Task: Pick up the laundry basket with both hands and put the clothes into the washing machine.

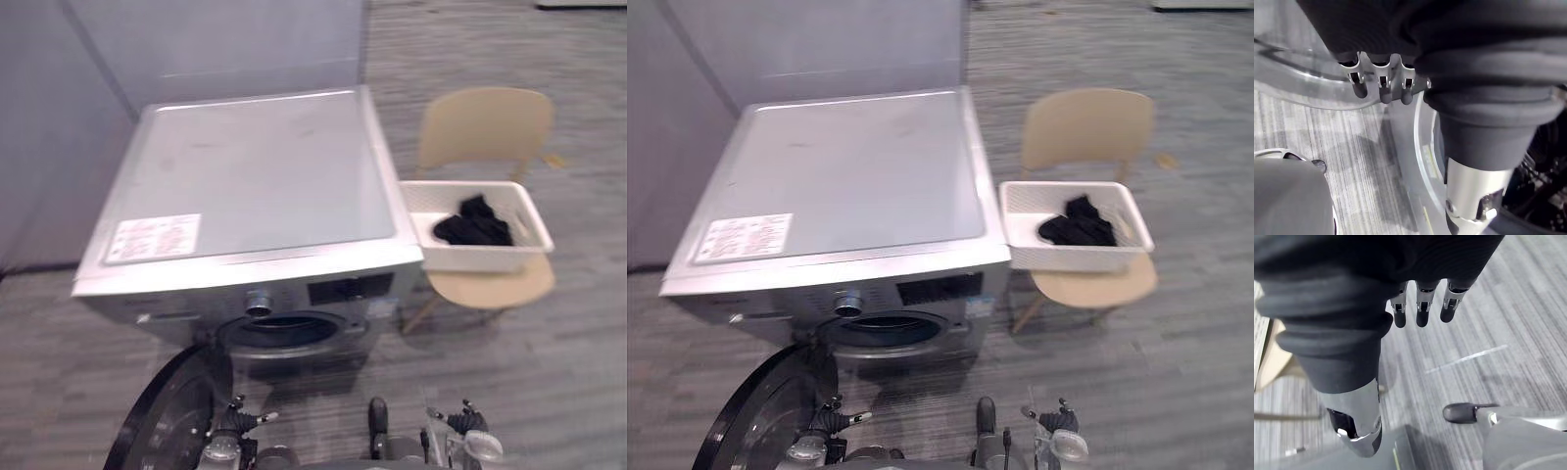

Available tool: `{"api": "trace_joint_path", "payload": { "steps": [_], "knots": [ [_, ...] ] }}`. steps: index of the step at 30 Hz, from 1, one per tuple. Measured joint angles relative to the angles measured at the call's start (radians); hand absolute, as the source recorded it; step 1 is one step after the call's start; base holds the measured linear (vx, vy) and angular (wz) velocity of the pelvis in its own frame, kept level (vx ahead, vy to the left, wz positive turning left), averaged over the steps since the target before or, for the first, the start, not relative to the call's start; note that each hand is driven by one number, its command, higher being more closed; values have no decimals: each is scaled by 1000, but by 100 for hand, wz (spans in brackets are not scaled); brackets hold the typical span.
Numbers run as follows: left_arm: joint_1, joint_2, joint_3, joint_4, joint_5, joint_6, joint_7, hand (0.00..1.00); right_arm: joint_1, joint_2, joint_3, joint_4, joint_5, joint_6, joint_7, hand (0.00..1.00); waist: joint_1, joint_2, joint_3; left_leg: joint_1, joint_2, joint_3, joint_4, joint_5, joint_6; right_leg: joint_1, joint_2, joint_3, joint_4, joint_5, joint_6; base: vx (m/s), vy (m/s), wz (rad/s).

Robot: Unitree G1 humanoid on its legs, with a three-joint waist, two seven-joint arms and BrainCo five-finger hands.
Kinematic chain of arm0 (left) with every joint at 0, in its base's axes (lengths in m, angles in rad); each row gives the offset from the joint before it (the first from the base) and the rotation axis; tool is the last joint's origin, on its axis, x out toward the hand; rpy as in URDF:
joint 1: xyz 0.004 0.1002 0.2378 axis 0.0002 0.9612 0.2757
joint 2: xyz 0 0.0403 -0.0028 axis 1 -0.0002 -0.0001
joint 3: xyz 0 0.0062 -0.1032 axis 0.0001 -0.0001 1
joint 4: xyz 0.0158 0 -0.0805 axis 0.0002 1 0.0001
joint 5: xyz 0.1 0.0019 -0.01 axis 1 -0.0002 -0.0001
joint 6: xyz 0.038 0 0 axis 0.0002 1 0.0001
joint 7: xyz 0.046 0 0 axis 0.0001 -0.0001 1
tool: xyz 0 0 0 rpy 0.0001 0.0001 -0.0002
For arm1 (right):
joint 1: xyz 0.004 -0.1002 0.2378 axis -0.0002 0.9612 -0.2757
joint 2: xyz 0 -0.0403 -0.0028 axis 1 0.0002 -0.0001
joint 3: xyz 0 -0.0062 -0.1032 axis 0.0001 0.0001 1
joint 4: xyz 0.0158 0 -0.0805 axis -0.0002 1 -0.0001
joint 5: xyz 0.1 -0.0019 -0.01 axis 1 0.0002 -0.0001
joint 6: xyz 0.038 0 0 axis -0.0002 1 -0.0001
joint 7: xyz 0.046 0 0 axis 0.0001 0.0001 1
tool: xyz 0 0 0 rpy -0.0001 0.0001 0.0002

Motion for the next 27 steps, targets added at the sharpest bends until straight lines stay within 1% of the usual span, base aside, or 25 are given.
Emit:
{"api": "trace_joint_path", "payload": {
  "steps": [1, 2, 3, 4, 5, 6, 7, 8, 9, 10, 11, 12, 14, 15, 16, 17, 18, 19, 20, 21, 22, 23, 25, 26, 27],
  "knots": [
    [-10, 8, -1, 6, 0, 0, 0, 0, -18, 8, 1, -4, 0, 1, -1, 0, 0, -8, 7, -4, -5, 76, -6, -9, 23, -32, -2, -17, 8, -31, -7, -246, 13, -262],
    [-20, 13, -4, 11, 0, -1, 1, 0, -39, 11, 6, -4, 1, 2, -2, 0, -1, 7, 19, -3, 26, 182, 4, -10, 26, -88, -21, -172, 71, -62, -32, -173, -4, -228],
    [-24, 18, -2, 12, 0, -1, 1, 0, -43, 12, 9, -4, 1, 3, -3, 0, -4, 1, 21, 0, 35, 232, 13, -9, 22, -118, -40, -283, 152, -76, -71, -94, -18, -242],
    [-34, 30, -4, 21, 2, -1, 1, 0, -39, 13, 11, -4, 1, 5, -4, 0, -21, -10, 22, 21, 43, 317, 25, -15, 15, -136, -96, -531, 293, -165, -151, 11, -6, -173],
    [-33, 36, -7, 24, 5, -1, 1, 0, -39, 14, 12, -1, 1, 5, -6, 0, -27, -17, 19, 27, 40, 351, 36, -18, 11, -124, -118, -618, 321, -203, -177, 65, -24, -217],
    [-29, 45, -22, 29, 20, 0, 1, 0, -48, 11, 22, 9, 1, 7, -9, 0, -23, -25, 18, 46, 44, 434, 56, -25, 3, -98, -157, -792, 347, -260, -207, 85, -56, -242],
    [-22, 53, -22, 33, 29, 0, 0, 0, -58, 12, 29, 19, 1, 10, -9, 0, -28, -31, 14, 65, 52, 502, 82, -25, 3, -63, -200, -956, 384, -297, -258, 102, -78, -253],
    [-16, 53, -22, 34, 35, 1, 0, 0, -61, 12, 33, 21, 0, 10, -8, 0, -26, -34, 12, 76, 51, 523, 91, -26, 1, -51, -213, -1014, 398, -300, -259, 124, -107, -257],
    [-17, 56, -22, 36, 37, 2, 0, 0, -65, 11, 40, 24, 0, 14, -8, 0, -23, -30, 14, 96, 53, 557, 109, -37, -17, -44, -227, -1070, 431, -325, -247, 149, -110, -198],
    [-37, 61, -23, 46, 39, 1, 0, 0, -67, 0, 41, 24, -1, 18, -8, 0, -39, -9, 26, 117, 58, 569, 126, -55, -37, -53, -220, -1042, 469, -343, -209, 159, -98, -164],
    [-41, 59, -23, 47, 40, 1, 0, 0, -64, -2, 41, 25, -1, 19, -8, 0, -43, -7, 27, 122, 58, 570, 129, -57, -39, -56, -215, -1029, 475, -346, -203, 187, -66, -130],
    [-47, 53, -21, 51, 41, -1, 1, 0, -52, -7, 47, 42, -2, 22, -4, 0, -52, 5, 29, 144, 78, 583, 165, -65, -47, -73, -194, -970, 506, -368, -193, 232, -59, -116],
    [-54, 47, -19, 53, 42, 1, 0, 0, -21, -7, 56, 45, -9, 23, 0, 0, -53, 16, 29, 137, 164, 586, 361, -61, -42, -68, -148, -914, 511, -395, -181, 253, -74, -118],
    [-50, 32, -7, 53, 43, 1, 0, 0, -11, -7, 60, 49, -9, 23, 0, 0, -53, 41, 40, 113, 285, 557, 574, -22, 25, -31, -82, -884, 466, -396, -182, 247, -111, -110],
    [-39, 20, 1, 53, 44, 1, -1, 0, -11, -10, 70, 53, -9, 24, -1, 0, -50, 58, 50, 49, 407, 475, 806, 47, 173, 20, -10, -841, 398, -391, -181, 223, -134, -114],
    [-35, 15, 2, 52, 44, 1, -1, 0, -13, -11, 73, 54, -9, 25, -2, 0, -47, 60, 53, 9, 432, 422, 880, 40, 189, 40, 13, -820, 376, -388, -177, 167, -128, -110],
    [-33, 5, 15, 46, 36, -1, -1, 0, -25, -14, 87, 58, -9, 23, -5, 0, -40, 55, 61, -110, 407, 247, 969, 20, 161, 77, 34, -779, 335, -382, -170, 132, -84, -91],
    [-36, 7, 17, 30, 34, -7, 0, 0, -35, -15, 91, 69, -8, 22, -5, 0, -29, 50, 64, -190, 341, 128, 976, 4, 127, 102, 36, -747, 311, -379, -166, 181, -47, -116],
    [-35, 9, 17, 7, 30, -16, 4, 0, -57, -15, 95, 94, -8, 23, -5, 0, -15, 39, 75, -272, 242, 16, 930, -14, 97, 144, 40, -699, 266, -372, -155, 171, -2, -102],
    [-36, 12, 17, 1, 25, -17, 10, 0, -62, -13, 98, 98, -8, 22, -4, 0, -3, 35, 78, -316, 192, -27, 877, -27, 81, 174, 42, -677, 231, -361, -137, 157, 19, -93],
    [-35, 14, 17, -2, 22, -19, 16, 0, -63, -10, 101, 99, -8, 22, -3, 0, 6, 36, 79, -339, 166, -39, 830, -32, 79, 196, 43, -665, 208, -352, -124, 267, 57, -86],
    [-30, 14, 18, -4, 3, -20, 22, 0, -71, -2, 99, 99, -7, 22, -3, 0, 17, 42, 83, -391, 103, -32, 598, -28, 73, 242, 42, -631, 162, -340, -105, 229, 50, -65],
    [-26, 13, 18, -7, -5, -20, 21, 0, -76, -3, 96, 99, -7, 22, -3, 0, 18, 49, 86, -412, 68, -9, 401, -1, 42, 265, 42, -624, 137, -340, -94, 277, 62, -32],
    [-20, 13, 18, -8, -7, -20, 21, 0, -79, -2, 93, 99, -6, 23, -5, 0, 34, 37, 91, -403, 21, 12, 220, 114, 75, 296, 37, -610, 100, -334, -77, 425, 93, -25],
    [-12, 13, 19, -8, -11, -20, 22, 0, -80, 0, 94, 99, -6, 23, -5, 0, 47, 27, 88, -388, 4, 15, 190, 154, 91, 309, 31, -597, 85, -329, -76, 513, 108, -32]
  ]
}}
